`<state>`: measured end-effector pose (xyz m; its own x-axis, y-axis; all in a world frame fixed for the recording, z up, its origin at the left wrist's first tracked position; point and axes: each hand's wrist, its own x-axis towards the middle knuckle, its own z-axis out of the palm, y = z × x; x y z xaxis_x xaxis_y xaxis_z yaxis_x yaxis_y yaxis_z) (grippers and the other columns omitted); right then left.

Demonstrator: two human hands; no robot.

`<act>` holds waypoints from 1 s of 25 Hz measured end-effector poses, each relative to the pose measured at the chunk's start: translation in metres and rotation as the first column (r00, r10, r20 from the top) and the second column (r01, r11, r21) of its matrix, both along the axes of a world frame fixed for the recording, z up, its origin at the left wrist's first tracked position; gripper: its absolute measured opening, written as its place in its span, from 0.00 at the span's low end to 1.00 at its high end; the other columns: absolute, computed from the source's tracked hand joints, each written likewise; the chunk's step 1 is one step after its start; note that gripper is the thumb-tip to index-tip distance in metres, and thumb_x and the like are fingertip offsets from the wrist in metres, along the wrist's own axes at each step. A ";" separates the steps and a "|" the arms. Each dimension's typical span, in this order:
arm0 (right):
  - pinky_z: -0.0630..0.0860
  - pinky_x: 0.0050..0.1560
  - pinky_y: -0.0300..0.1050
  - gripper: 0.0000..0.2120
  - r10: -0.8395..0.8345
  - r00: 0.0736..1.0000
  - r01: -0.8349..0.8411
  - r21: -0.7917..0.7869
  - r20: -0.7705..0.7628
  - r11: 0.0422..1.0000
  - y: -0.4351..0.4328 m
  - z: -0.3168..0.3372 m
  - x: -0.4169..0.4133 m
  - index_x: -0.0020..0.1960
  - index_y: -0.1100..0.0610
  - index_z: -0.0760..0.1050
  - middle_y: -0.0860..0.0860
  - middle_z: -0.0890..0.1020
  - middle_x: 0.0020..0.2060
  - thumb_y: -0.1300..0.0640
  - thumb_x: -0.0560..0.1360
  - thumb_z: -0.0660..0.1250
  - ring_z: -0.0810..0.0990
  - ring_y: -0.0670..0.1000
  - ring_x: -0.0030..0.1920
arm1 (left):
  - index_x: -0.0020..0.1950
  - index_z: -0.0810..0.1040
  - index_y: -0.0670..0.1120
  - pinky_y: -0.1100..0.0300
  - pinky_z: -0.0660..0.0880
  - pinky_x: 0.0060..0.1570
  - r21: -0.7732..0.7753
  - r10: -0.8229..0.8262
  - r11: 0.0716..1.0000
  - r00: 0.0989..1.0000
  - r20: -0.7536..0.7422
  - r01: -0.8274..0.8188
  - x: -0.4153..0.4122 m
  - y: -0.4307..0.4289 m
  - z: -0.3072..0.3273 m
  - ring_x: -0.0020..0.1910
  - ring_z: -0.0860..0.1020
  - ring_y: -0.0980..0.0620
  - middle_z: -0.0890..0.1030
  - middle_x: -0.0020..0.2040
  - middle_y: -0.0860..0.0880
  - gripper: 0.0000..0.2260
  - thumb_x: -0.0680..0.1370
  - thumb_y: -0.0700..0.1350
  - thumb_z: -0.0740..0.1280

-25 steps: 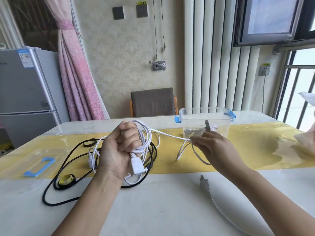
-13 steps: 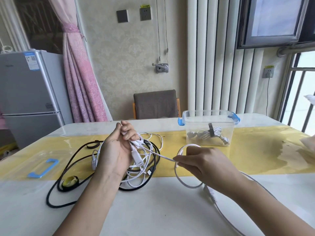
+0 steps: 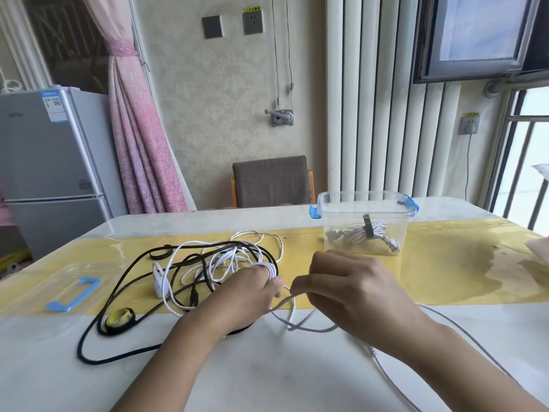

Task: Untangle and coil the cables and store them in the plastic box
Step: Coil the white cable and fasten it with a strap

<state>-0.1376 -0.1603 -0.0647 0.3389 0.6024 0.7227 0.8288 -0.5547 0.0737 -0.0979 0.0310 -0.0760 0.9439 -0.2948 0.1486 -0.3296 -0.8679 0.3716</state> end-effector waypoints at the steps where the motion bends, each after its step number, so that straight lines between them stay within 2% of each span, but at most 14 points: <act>1: 0.71 0.29 0.42 0.08 0.027 0.998 -0.023 0.068 -0.063 0.997 0.000 0.001 -0.001 0.49 0.49 0.80 0.42 0.71 0.36 0.58 0.76 0.64 0.72 0.46 0.34 | 0.32 0.69 0.49 0.64 0.63 0.29 -0.043 0.026 0.999 0.998 -0.066 -0.029 0.002 0.002 -0.001 0.27 0.68 0.60 0.72 0.29 0.54 0.19 0.82 0.50 0.54; 2: 0.73 0.30 0.41 0.06 0.076 0.977 -0.043 0.162 -0.199 0.986 0.000 0.003 -0.002 0.49 0.49 0.81 0.40 0.71 0.36 0.56 0.76 0.65 0.73 0.45 0.32 | 0.33 0.72 0.47 0.63 0.64 0.26 -0.118 0.048 0.991 0.989 -0.142 -0.065 0.003 0.005 0.000 0.24 0.68 0.58 0.71 0.25 0.54 0.20 0.82 0.51 0.54; 3: 0.74 0.29 0.40 0.05 0.152 0.902 -0.038 0.275 -0.404 0.961 -0.003 0.006 -0.002 0.48 0.49 0.82 0.40 0.71 0.35 0.53 0.76 0.67 0.73 0.45 0.29 | 0.34 0.73 0.45 0.64 0.63 0.25 -0.187 0.060 0.977 0.974 -0.219 -0.103 0.004 0.008 0.000 0.21 0.68 0.54 0.70 0.22 0.53 0.21 0.82 0.53 0.54; 5: 0.68 0.24 0.38 0.07 0.310 0.597 0.028 0.405 -0.740 0.914 -0.010 0.011 0.001 0.42 0.52 0.83 0.45 0.68 0.27 0.49 0.72 0.69 0.66 0.48 0.23 | 0.37 0.74 0.42 0.64 0.63 0.24 -0.205 0.057 0.970 0.941 -0.333 -0.132 0.004 0.013 0.000 0.20 0.67 0.49 0.70 0.23 0.48 0.21 0.82 0.54 0.54; 6: 0.63 0.24 0.37 0.08 0.341 0.466 0.044 0.406 -0.817 0.913 -0.014 0.013 0.003 0.39 0.53 0.82 0.48 0.64 0.24 0.49 0.71 0.70 0.61 0.48 0.23 | 0.38 0.73 0.42 0.64 0.63 0.24 -0.192 0.049 0.973 0.928 -0.369 -0.128 0.003 0.014 0.001 0.20 0.67 0.49 0.70 0.24 0.46 0.21 0.82 0.54 0.54; 7: 0.59 0.25 0.37 0.08 0.363 0.411 0.038 0.414 -0.836 0.910 -0.016 0.014 0.004 0.38 0.53 0.82 0.48 0.61 0.23 0.50 0.71 0.71 0.58 0.47 0.24 | 0.38 0.73 0.42 0.65 0.62 0.23 -0.191 0.038 0.974 0.917 -0.397 -0.124 0.002 0.014 0.001 0.19 0.66 0.49 0.70 0.25 0.45 0.21 0.82 0.54 0.54; 9: 0.56 0.27 0.36 0.10 0.455 0.403 0.025 0.507 -0.794 0.862 -0.019 0.015 0.006 0.36 0.54 0.83 0.45 0.61 0.23 0.49 0.70 0.71 0.58 0.44 0.25 | 0.37 0.72 0.43 0.66 0.61 0.22 -0.224 0.007 0.967 0.888 -0.459 -0.124 -0.003 0.011 0.005 0.18 0.65 0.52 0.68 0.23 0.48 0.20 0.82 0.55 0.54; 12: 0.56 0.26 0.34 0.20 0.588 0.422 0.104 0.681 -0.690 0.725 -0.025 0.016 0.012 0.36 0.55 0.82 0.44 0.59 0.24 0.38 0.61 0.75 0.55 0.44 0.25 | 0.34 0.70 0.46 0.67 0.58 0.18 -0.357 -0.187 0.933 0.787 -0.588 -0.045 -0.014 0.005 0.017 0.17 0.60 0.54 0.65 0.21 0.50 0.20 0.81 0.56 0.56; 15: 0.55 0.25 0.33 0.24 0.635 0.473 0.197 0.776 -0.610 0.599 -0.036 0.017 0.019 0.36 0.56 0.81 0.44 0.57 0.24 0.35 0.56 0.77 0.53 0.44 0.25 | 0.31 0.69 0.46 0.68 0.55 0.16 -0.539 -0.434 0.842 0.638 -0.636 0.035 -0.025 0.002 0.026 0.18 0.56 0.56 0.61 0.22 0.51 0.21 0.78 0.58 0.59; 17: 0.56 0.24 0.32 0.25 0.644 0.492 0.237 0.802 -0.585 0.548 -0.041 0.016 0.024 0.36 0.56 0.81 0.44 0.57 0.24 0.35 0.55 0.77 0.53 0.44 0.25 | 0.29 0.70 0.48 0.69 0.54 0.16 -0.612 -0.495 0.791 0.595 -0.633 0.006 -0.028 0.002 0.029 0.19 0.53 0.58 0.59 0.23 0.52 0.22 0.75 0.62 0.60; 20: 0.56 0.24 0.33 0.25 0.594 0.523 0.292 0.784 -0.611 0.549 -0.042 0.011 0.029 0.37 0.57 0.82 0.45 0.56 0.24 0.35 0.56 0.77 0.53 0.45 0.25 | 0.28 0.70 0.49 0.70 0.53 0.16 -0.697 -0.571 0.717 0.545 -0.614 -0.033 -0.027 0.003 0.029 0.18 0.53 0.60 0.59 0.22 0.53 0.23 0.72 0.65 0.58; 22: 0.55 0.25 0.34 0.21 0.555 0.534 0.330 0.761 -0.638 0.558 -0.041 0.007 0.031 0.37 0.56 0.82 0.46 0.56 0.24 0.38 0.60 0.75 0.53 0.46 0.25 | 0.28 0.71 0.50 0.70 0.54 0.16 -0.780 -0.661 0.624 0.501 -0.558 -0.046 -0.023 0.006 0.028 0.17 0.55 0.61 0.61 0.21 0.54 0.22 0.72 0.65 0.59; 25: 0.55 0.25 0.34 0.16 0.497 0.517 0.386 0.708 -0.697 0.591 -0.034 0.000 0.031 0.36 0.58 0.82 0.45 0.58 0.23 0.43 0.67 0.71 0.54 0.46 0.25 | 0.32 0.74 0.52 0.69 0.55 0.18 -0.889 -0.826 0.456 0.356 -0.437 -0.035 -0.017 0.011 0.029 0.17 0.59 0.62 0.65 0.21 0.58 0.19 0.73 0.64 0.64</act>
